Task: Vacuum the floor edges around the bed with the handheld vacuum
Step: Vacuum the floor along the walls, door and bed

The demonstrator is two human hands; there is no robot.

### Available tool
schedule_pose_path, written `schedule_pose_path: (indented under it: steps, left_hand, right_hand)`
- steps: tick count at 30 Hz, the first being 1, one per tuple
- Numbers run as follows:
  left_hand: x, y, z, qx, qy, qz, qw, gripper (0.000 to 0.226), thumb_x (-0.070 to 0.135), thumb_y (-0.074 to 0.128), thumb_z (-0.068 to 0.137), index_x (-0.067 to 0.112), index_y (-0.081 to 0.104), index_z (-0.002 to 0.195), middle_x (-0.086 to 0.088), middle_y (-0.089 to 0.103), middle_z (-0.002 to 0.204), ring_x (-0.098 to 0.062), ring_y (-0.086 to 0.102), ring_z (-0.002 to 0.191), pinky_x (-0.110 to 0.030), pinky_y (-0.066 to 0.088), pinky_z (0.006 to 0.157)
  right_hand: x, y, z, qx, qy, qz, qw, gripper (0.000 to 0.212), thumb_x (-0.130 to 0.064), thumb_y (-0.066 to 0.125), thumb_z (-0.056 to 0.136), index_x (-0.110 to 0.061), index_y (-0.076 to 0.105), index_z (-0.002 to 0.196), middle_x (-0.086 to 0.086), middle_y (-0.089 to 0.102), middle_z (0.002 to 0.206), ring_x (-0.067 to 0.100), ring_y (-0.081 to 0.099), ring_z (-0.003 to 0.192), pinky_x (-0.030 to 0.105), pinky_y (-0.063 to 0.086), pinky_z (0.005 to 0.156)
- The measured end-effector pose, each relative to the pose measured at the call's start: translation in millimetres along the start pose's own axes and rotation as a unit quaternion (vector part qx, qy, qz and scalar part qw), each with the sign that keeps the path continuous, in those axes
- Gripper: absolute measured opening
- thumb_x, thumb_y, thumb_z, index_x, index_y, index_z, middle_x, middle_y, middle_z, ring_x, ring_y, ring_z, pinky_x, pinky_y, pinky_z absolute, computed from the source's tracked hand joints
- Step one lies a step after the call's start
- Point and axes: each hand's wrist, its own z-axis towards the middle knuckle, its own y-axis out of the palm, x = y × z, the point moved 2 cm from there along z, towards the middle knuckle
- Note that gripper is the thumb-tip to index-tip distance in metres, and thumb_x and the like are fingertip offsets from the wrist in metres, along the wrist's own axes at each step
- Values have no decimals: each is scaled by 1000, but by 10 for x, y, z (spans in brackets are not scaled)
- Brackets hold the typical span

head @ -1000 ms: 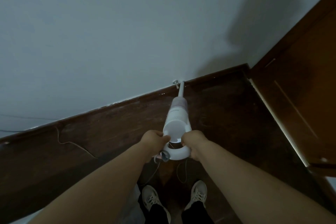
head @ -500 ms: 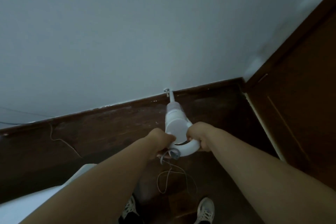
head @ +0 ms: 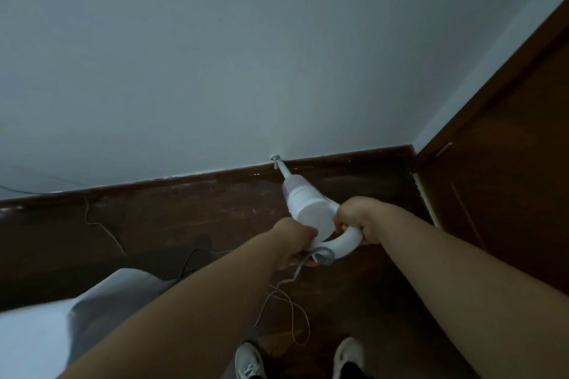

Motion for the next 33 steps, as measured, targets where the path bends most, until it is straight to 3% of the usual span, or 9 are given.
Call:
schedule_pose_path:
  steps: [5,10,15,18,23,25,29,33]
  left_hand:
    - [213,499,25,11,-10,-27,1000,30,14,53,97,-2,44,120,-18,60,102,-24,66,71,-29,56,43]
    - [517,1185,113,51,-14,-34,998,34,18,54,97,-4,45,121,-15,61,82,-15,63,40,-20,47,36]
    - [696,1546,221,83,-9,-92,992,38,17,54,96,-6,44,125,-18,61,93,-21,64,58,-21,49,37]
    - [805,1628,267,92,1,-96,991,38,17,54,96,-7,45,125,-17,61,85,-18,63,51,-20,47,35]
    - [937,1841,327,100,2,-81,992,37,16,53,97,-5,45,126,-15,60,83,-15,62,39,-18,45,33]
    - [964,1902,372,103,1,-73,992,36,16,53,97,-5,45,125,-15,60,81,-14,60,37,-17,43,32]
    - [1013,2040,416,92,-1,-86,992,35,13,53,97,-6,44,125,-16,60,84,-18,64,50,-22,50,37]
    - [1078,2179,411,70,6,-89,994,32,13,51,97,-2,44,124,-15,60,86,-19,64,57,-21,50,37]
  right_hand:
    - [178,-512,132,-7,-16,-52,999,22,-1,56,84,-7,58,105,14,57,92,25,58,79,36,51,71]
    - [340,-1192,289,-22,-42,-105,993,23,-1,56,84,-8,57,106,12,57,92,24,59,87,36,50,79]
    - [383,-1561,438,-34,-78,-120,989,21,-2,55,85,-6,62,104,14,61,96,24,60,85,36,51,81]
    - [358,-1700,503,-42,-88,-123,988,14,0,55,85,-9,57,96,13,60,91,24,61,85,35,52,77]
    - [444,-1897,629,-24,-98,-104,989,13,0,56,84,-11,53,88,13,59,95,27,61,98,40,52,91]
    - [492,-1954,681,-25,-94,-90,991,12,1,55,84,-10,54,85,13,58,92,26,60,94,38,52,88]
    - [580,-2071,743,-27,-79,-79,993,13,1,54,83,-11,56,79,11,57,88,22,56,82,36,50,76]
    - [660,-2238,735,-17,-70,-70,995,12,2,53,83,-10,58,82,11,56,90,21,53,79,35,48,75]
